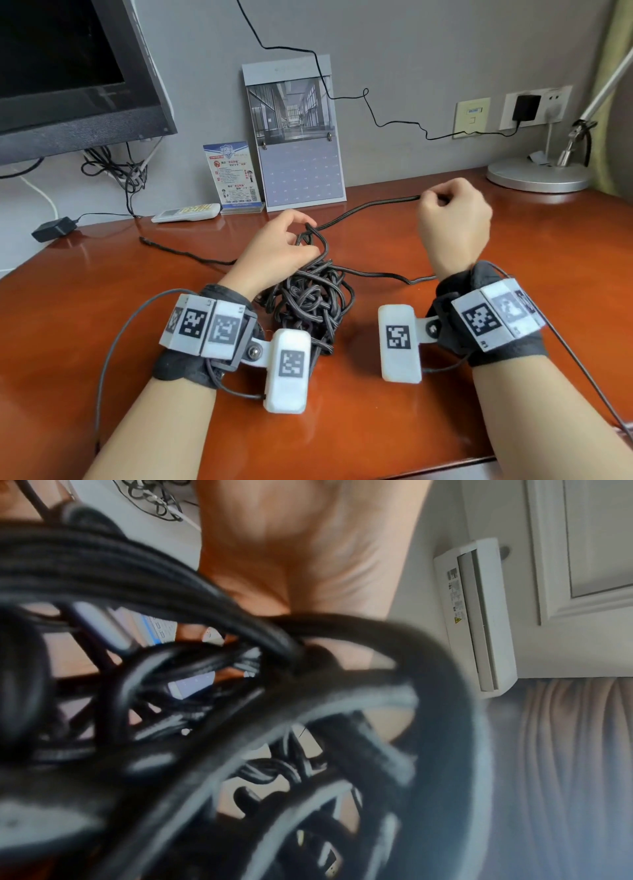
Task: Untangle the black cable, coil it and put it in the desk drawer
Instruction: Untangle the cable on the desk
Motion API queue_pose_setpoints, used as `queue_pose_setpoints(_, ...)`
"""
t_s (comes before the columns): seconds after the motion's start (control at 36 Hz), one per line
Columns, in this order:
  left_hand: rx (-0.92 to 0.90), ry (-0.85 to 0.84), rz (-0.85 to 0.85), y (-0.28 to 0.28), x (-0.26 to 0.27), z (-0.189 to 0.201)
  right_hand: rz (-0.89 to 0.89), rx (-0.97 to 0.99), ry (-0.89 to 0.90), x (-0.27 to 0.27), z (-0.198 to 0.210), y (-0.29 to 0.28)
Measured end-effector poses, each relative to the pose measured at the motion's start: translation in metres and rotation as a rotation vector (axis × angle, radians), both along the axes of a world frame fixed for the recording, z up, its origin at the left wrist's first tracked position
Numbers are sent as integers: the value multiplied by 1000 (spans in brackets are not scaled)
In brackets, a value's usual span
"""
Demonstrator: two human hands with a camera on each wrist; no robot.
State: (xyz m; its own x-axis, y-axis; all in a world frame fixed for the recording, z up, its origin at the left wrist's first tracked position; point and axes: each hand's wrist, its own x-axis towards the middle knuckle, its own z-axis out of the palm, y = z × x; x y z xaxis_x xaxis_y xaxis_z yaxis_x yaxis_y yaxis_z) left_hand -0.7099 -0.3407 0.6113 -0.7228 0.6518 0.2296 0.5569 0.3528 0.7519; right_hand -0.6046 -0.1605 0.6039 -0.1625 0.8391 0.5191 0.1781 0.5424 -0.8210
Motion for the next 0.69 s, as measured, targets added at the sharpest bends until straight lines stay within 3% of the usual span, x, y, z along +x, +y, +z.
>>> queue_pose_setpoints(0.11,-8,5,26,-1,-3,0,-129,6,16,8,-2,15)
queue_pose_setpoints(0.22,13,3,15,1,1,-2,-212,235,-191,5,-7,16)
queue_pose_setpoints(0.36,20,16,-9,4,4,-3,-9,428,-355,-2,-9,11)
queue_pose_setpoints(0.53,19,32,-45,7,10,-4,348,601,-284,-11,-9,-3)
queue_pose_setpoints(0.69,-3,30,-57,10,14,-4,373,683,-106,-16,-7,-16)
